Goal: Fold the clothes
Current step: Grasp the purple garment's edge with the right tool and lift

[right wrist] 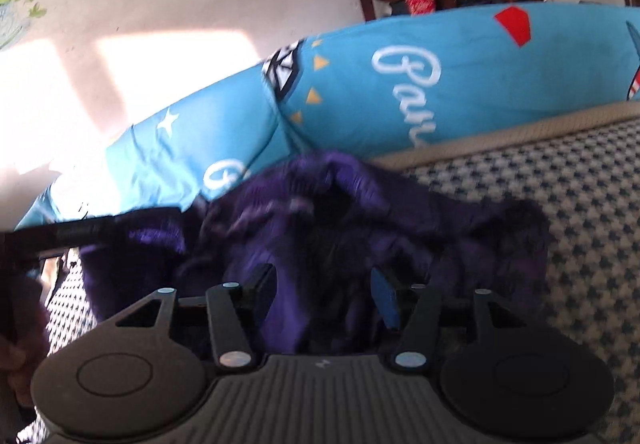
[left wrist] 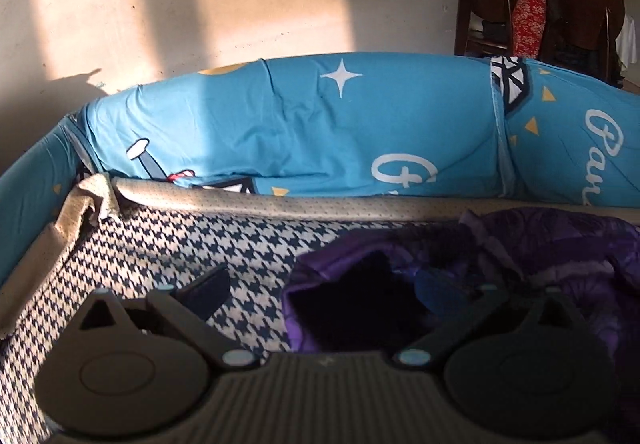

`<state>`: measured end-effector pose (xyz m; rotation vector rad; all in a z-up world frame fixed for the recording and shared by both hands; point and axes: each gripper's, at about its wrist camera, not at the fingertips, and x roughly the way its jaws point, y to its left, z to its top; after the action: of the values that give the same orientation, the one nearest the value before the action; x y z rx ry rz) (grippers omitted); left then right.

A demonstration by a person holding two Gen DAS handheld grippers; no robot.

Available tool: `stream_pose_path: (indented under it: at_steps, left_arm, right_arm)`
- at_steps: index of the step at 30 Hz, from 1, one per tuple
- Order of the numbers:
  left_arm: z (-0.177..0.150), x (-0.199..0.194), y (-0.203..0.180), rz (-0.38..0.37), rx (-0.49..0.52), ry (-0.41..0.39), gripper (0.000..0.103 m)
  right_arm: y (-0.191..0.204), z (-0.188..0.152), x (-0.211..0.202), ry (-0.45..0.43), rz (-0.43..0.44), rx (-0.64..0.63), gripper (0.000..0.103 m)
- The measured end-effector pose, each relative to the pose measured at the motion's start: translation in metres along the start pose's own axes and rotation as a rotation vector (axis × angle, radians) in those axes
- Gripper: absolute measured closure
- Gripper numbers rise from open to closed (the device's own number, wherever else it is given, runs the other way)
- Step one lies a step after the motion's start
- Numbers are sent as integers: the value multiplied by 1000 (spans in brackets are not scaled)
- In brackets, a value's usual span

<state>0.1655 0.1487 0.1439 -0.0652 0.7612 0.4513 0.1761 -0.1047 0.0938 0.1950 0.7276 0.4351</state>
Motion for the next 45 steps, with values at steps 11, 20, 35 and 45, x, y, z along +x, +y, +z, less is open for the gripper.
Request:
stream_pose_path:
  at_steps: [11, 20, 35, 45]
  left_arm:
    - [-59, -25, 9, -170, -7, 121, 0]
    - [-72, -13, -11, -163, 66, 164, 0]
    - [-46, 1, 27, 245, 2, 78, 6]
    - [-51, -40, -11, 23, 88, -7, 0]
  right_arm:
    - [20, -18, 36, 12, -45, -66, 52]
    - [18, -4, 27, -83, -28, -34, 91]
    - [-16, 37, -39, -363, -207, 50, 92]
    - [-36, 34, -51, -264, -262, 35, 76]
